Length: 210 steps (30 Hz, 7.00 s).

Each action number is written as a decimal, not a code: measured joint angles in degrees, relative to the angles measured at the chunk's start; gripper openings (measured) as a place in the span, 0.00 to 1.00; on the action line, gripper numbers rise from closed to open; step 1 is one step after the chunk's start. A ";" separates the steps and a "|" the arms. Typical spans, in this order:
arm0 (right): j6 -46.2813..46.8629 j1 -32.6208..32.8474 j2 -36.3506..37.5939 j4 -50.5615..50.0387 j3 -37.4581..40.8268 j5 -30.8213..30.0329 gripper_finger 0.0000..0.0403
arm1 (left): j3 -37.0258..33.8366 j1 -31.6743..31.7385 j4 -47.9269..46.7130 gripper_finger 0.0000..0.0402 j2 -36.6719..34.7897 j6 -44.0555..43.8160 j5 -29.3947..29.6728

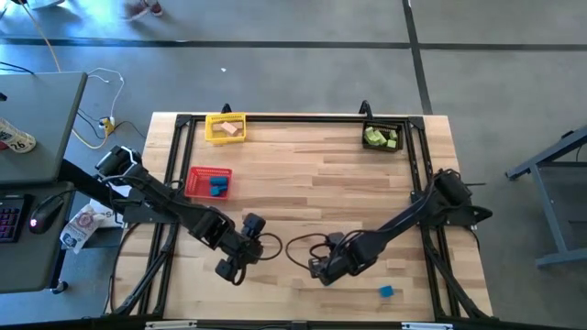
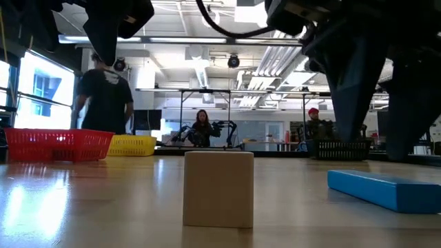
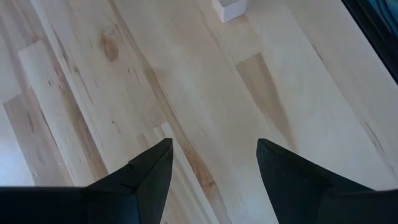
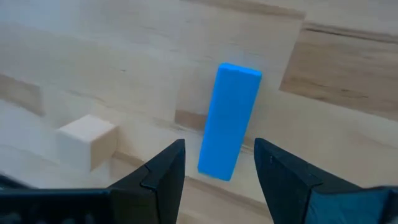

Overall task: Sort & place blocks by color
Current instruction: Put the blue block into the red bin, then put the brown block into the yellow bin

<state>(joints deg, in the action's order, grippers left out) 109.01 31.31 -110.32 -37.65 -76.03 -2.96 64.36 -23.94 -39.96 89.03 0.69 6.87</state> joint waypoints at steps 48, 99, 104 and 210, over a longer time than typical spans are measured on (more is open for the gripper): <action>-11.16 0.06 -6.23 -6.28 -6.12 -4.13 0.18 | 0.00 0.13 2.41 0.54 0.00 10.40 3.46; -84.39 2.29 -5.62 -12.97 -22.21 -47.09 0.18 | -0.02 3.77 24.75 0.54 0.00 -30.55 19.02; -89.42 2.05 -5.62 -9.70 -22.23 -50.14 0.18 | -0.02 4.03 25.65 0.54 0.00 -30.96 22.46; -71.49 0.62 -11.44 1.83 -22.16 -8.27 0.43 | -13.81 38.57 -33.01 0.23 -2.08 -3.58 13.65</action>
<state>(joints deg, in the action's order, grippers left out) 37.52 31.93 -121.77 -35.82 -98.19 -11.23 50.54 14.63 -72.97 86.96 -2.89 20.52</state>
